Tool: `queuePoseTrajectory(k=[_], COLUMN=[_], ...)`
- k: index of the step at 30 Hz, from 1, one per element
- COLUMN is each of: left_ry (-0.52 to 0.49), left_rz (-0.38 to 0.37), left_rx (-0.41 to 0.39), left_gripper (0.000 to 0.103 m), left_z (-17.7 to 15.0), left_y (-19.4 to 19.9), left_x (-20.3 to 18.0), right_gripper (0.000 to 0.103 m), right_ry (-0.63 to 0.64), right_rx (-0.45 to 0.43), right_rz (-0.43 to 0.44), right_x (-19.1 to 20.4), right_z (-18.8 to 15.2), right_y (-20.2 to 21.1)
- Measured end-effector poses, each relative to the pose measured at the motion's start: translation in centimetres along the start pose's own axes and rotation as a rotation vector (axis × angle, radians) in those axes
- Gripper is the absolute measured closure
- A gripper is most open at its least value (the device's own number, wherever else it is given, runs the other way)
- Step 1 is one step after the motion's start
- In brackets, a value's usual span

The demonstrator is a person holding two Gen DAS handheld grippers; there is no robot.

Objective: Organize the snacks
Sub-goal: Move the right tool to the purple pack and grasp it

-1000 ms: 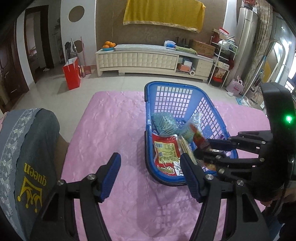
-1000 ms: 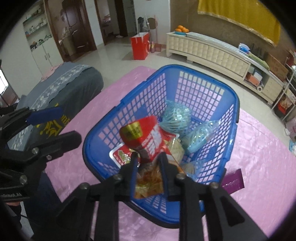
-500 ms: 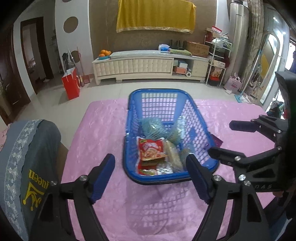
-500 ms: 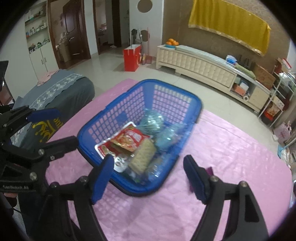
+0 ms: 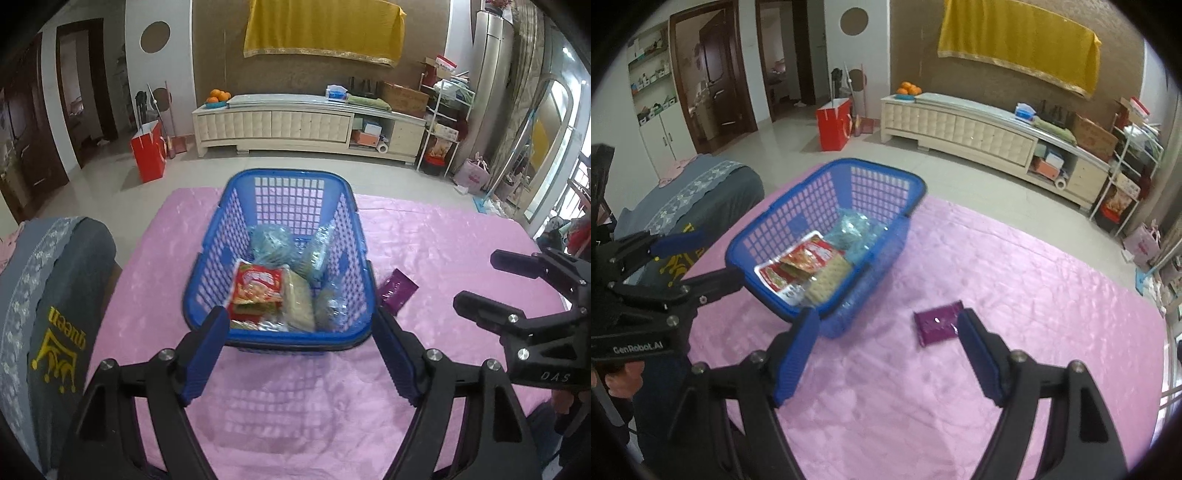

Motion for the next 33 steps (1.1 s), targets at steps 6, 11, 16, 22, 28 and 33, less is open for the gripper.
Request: queuePoseTrajectory(k=[6,11,16,22,28,33], left_ry=[0.039,0.035,0.055,0.097,0.14,0.206], left_rz=[0.022,0.048,0.075,0.091,0.184,0.211], left_rx=[-0.057,-0.056,-0.018,0.067,0.04,0.048], left_gripper=[0.026,0.02,0.011,0.0,0.0,0.0], left_z=[-1.2,-2.4,-4.5,-7.5,-8.3,-8.5], left_y=[0.2,-0.2,-1.5,-3.7,-4.8,-6.3], left_x=[-1.6,-2.7,-3.5,-5.5,-6.7,-6.4], right_gripper=[0.022,0.022,0.022,0.013,0.012,0.012], right_ry=[-0.032,-0.056,-0.031,0.059,0.094,0.125], right_rx=[0.037,0.068,0.102,0.139,0.148,0.197], right_rz=[-0.004,0.032,0.071,0.088,0.134,0.171], right_x=[-2.7,-4.6,-5.9,-7.0,-8.3,-8.6], right_z=[-2.4,-4.2,-5.7,-6.6,-6.4,-6.3], right_y=[-1.0,-2.4,-4.3,-6.9,-9.6,-13.0])
Point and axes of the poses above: each gripper's, at about its wrist camera, not at the fingertips, and y roughly against the way its jaws point, x to its left, z to its top, the point moved 5 cm from there along -y, roughly the way its jaws point, and after that the axes turned 1 degree about y, right-handed, at the moved point
